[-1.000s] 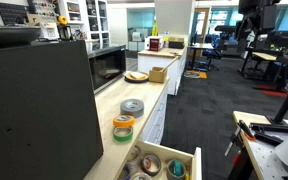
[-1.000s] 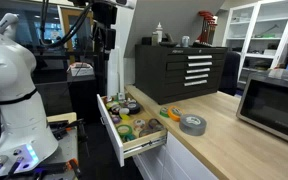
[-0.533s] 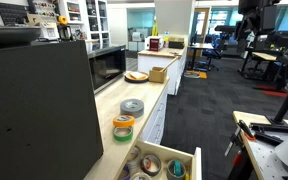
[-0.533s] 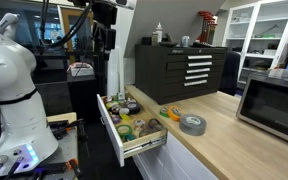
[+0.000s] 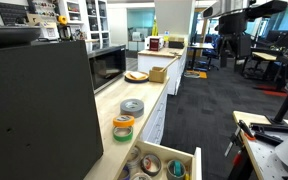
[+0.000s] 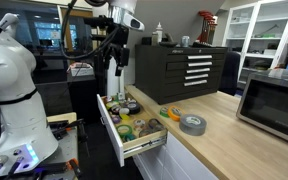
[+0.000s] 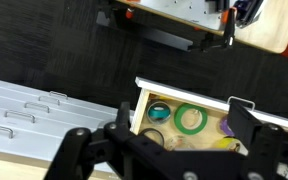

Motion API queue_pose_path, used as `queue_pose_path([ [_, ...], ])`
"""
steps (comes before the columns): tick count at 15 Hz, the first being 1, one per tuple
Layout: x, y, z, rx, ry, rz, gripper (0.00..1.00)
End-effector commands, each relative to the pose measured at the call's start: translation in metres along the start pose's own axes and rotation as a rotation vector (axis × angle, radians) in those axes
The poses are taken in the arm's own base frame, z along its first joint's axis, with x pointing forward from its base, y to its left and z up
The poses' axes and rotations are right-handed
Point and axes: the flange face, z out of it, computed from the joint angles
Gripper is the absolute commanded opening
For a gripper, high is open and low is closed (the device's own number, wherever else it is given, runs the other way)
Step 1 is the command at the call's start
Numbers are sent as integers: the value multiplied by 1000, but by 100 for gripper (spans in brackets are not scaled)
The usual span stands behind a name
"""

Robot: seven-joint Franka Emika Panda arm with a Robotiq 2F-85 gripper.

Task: Put the orange masking tape in the drawer

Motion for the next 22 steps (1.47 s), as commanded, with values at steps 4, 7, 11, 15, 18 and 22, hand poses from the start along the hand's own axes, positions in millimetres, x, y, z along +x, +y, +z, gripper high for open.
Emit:
queue_pose_path([
  [4,67,11,30,-149,26,-193,100],
  [7,87,10,24,-208,102,-256,100],
  [11,89,7,23,-199,120,-241,100],
  [15,91,5,19,-204,127,-246,100],
  [18,94,6,25,-208,135,-264,100],
  [22,126,17,46,-249,196,-317,100],
])
